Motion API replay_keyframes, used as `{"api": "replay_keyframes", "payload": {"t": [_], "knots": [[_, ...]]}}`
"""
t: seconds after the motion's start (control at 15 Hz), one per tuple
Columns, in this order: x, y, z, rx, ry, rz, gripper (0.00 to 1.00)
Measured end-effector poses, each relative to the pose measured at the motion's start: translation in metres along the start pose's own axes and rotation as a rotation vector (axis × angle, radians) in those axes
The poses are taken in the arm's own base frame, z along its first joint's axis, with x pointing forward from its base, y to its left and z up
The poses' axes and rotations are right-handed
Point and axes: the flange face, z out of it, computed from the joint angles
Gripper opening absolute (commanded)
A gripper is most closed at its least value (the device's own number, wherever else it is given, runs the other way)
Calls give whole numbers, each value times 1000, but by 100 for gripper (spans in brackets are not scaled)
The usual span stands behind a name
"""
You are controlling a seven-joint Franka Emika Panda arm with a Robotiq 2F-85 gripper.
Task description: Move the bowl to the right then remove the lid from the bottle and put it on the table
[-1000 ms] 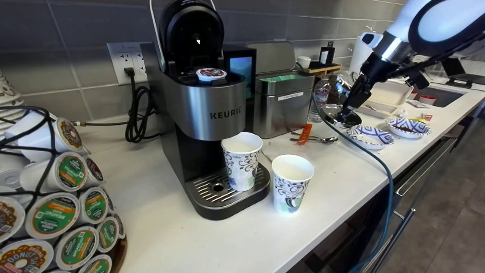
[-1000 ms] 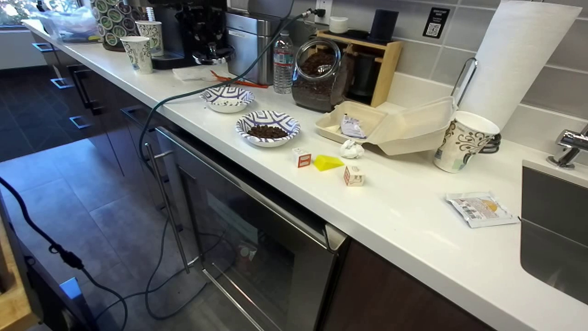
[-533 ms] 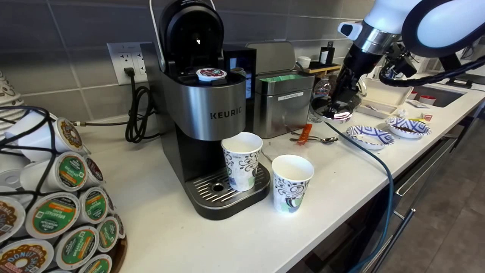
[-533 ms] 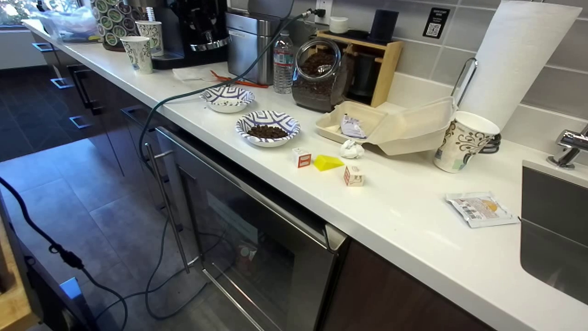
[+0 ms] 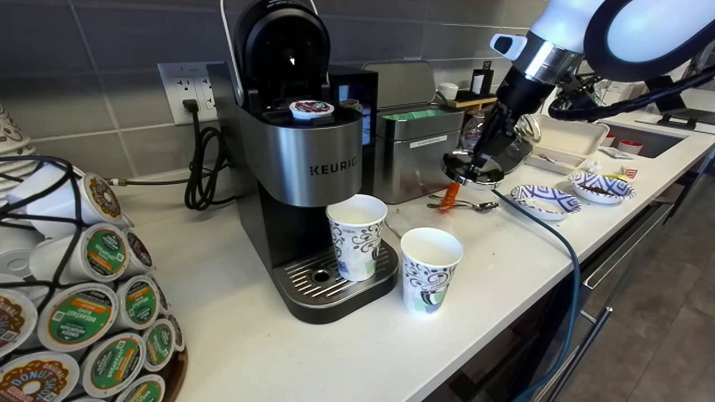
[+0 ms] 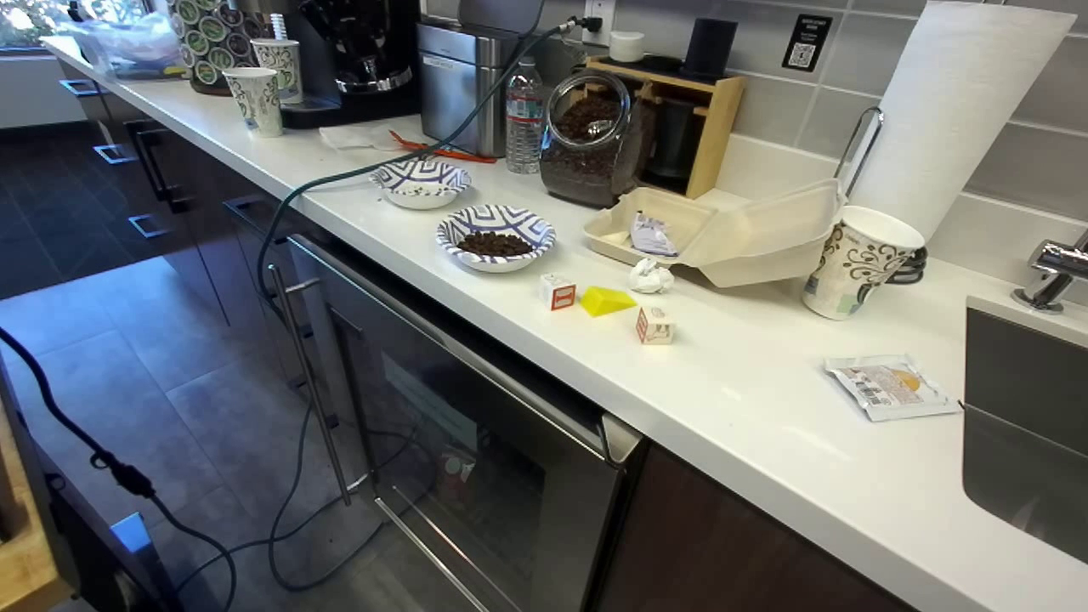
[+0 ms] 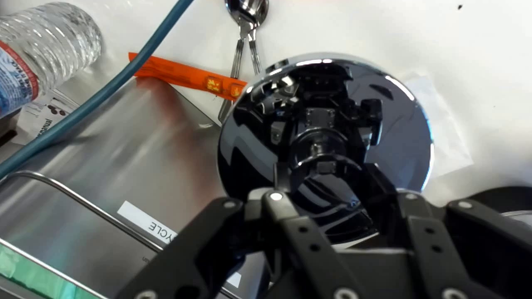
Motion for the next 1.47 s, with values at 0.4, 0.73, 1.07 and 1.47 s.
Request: {"api": "replay_keyframes", "payload": {"t": [0.4,0.73,1.07,1.47], "knots": [[-12,8,24,-29,23,-6,21],[-18,10,28,-40,-34,-45,21],[-18,2,32,21,-61,-48,21],[-19,3,33,39,-53,-39,21]]}}
